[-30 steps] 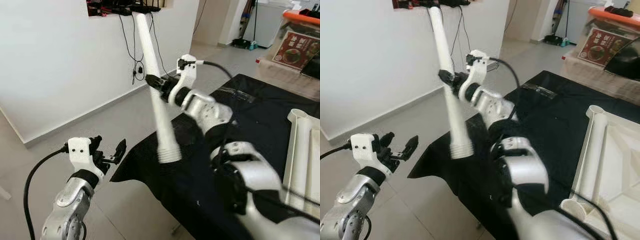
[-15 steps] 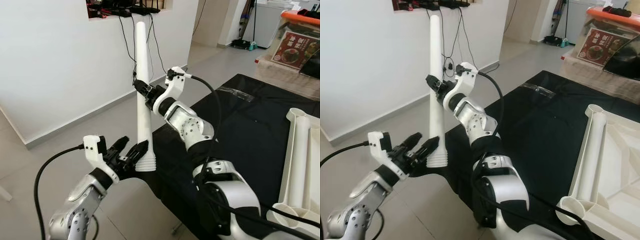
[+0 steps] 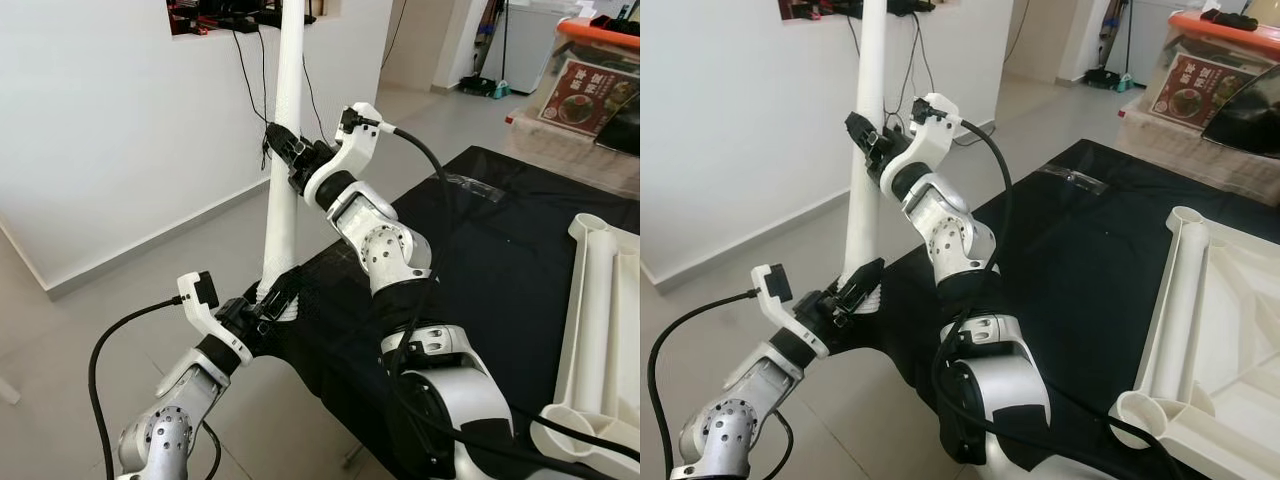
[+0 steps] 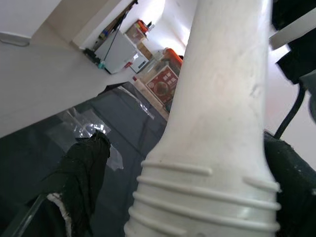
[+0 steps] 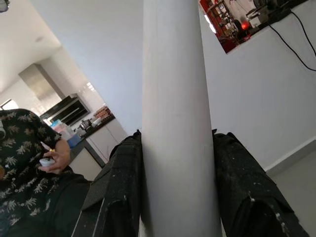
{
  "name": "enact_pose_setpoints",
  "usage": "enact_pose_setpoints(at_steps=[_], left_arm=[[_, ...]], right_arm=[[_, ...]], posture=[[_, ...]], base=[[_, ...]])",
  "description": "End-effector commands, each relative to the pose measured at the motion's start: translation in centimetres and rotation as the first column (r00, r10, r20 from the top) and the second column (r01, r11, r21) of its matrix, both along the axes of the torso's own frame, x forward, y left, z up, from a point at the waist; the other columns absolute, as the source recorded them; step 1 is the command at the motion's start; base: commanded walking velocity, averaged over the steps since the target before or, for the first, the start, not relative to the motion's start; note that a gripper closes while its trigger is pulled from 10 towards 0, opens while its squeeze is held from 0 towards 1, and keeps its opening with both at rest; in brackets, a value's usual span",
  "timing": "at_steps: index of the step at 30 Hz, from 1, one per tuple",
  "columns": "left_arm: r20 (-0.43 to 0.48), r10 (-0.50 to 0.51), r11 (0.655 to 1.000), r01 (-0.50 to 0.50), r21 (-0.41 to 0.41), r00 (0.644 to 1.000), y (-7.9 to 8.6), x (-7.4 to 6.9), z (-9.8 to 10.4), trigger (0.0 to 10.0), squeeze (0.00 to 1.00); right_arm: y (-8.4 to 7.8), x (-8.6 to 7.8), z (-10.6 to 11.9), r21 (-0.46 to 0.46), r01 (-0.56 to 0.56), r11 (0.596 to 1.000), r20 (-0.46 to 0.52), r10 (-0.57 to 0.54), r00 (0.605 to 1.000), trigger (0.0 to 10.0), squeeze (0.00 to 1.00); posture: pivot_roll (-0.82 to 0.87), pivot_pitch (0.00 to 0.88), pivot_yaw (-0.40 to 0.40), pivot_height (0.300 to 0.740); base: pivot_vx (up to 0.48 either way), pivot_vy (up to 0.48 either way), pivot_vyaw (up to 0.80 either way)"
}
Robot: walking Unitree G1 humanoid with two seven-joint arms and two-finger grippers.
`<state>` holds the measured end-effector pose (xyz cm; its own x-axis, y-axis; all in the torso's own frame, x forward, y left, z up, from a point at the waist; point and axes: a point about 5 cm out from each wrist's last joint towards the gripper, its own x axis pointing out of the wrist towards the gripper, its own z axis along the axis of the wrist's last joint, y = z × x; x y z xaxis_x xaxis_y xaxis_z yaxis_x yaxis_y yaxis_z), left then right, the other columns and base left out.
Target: Building children table
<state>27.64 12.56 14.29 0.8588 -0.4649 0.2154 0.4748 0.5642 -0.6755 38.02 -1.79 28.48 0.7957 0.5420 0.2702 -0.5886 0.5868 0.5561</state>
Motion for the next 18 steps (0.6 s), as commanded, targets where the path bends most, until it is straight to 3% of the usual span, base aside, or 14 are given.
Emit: enact_pose_setpoints(at_steps=[1, 4, 5, 6, 7, 8, 9, 18], left_arm=[[-0.049, 0.001, 1.000, 0.000, 0.009, 0.999, 0.08, 0.14, -0.95, 10.0, 0.00], [-0.049, 0.005, 1.000, -0.004, 0.012, 0.999, 0.12, 0.17, -1.00, 10.0, 0.00], [-0.041, 0.019, 0.999, -0.017, 0.029, 0.999, 0.23, 0.27, -0.99, 7.9, 0.00], [-0.041, 0.019, 0.999, -0.017, 0.029, 0.999, 0.23, 0.27, -0.99, 7.9, 0.00], [-0.037, 0.034, 0.999, -0.032, 0.042, 0.999, 0.33, 0.39, -0.97, 3.0, 0.00], [-0.037, 0.034, 0.999, -0.032, 0.042, 0.999, 0.33, 0.39, -0.97, 3.0, 0.00], [-0.024, 0.043, 0.997, -0.042, 0.058, 0.999, 0.37, 0.46, -0.87, 0.0, 0.00], [0.032, 0.042, 0.983, -0.047, 0.179, 0.999, 0.06, 0.27, -0.35, 0.0, 0.00]], right_arm=[[2.50, -1.18, -0.36, 0.069, -0.070, 0.995, -0.027, 0.072, 0.997, 0.0, 0.00], [2.51, -1.21, -0.31, 0.071, -0.070, 0.995, -0.026, 0.072, 0.997, 0.0, 0.00], [2.50, -1.26, -0.28, 0.072, -0.070, 0.995, -0.024, 0.072, 0.997, 0.0, 0.00], [2.50, -1.26, -0.28, 0.072, -0.070, 0.995, -0.024, 0.072, 0.997, 0.0, 0.00], [2.46, -1.33, -0.28, 0.073, -0.068, 0.995, -0.025, 0.070, 0.997, 0.0, 0.00], [2.46, -1.33, -0.28, 0.073, -0.068, 0.995, -0.025, 0.070, 0.997, 0.0, 0.00], [2.40, -1.38, -0.30, 0.074, -0.066, 0.995, -0.026, 0.069, 0.997, 0.0, 0.00], [2.01, -1.46, -0.52, 0.077, -0.055, 0.996, -0.033, 0.058, 0.998, 0.0, 0.00]], posture=[[0.09, 0.000, -0.074, 0.740], [0.08, 0.000, -0.075, 0.740], [0.08, 0.000, -0.076, 0.740], [0.08, 0.000, -0.076, 0.740], [0.08, 0.000, -0.077, 0.740], [0.08, 0.000, -0.077, 0.740], [0.09, 0.000, -0.079, 0.740], [0.09, 0.000, -0.083, 0.740]], base=[[0.000, 0.000, 0.00], [0.000, 0.000, 0.00], [0.000, 0.000, 0.00], [0.000, 0.000, 0.00], [0.000, 0.000, 0.00], [0.000, 0.000, 0.00], [0.000, 0.000, 0.00], [0.000, 0.000, 0.00]])
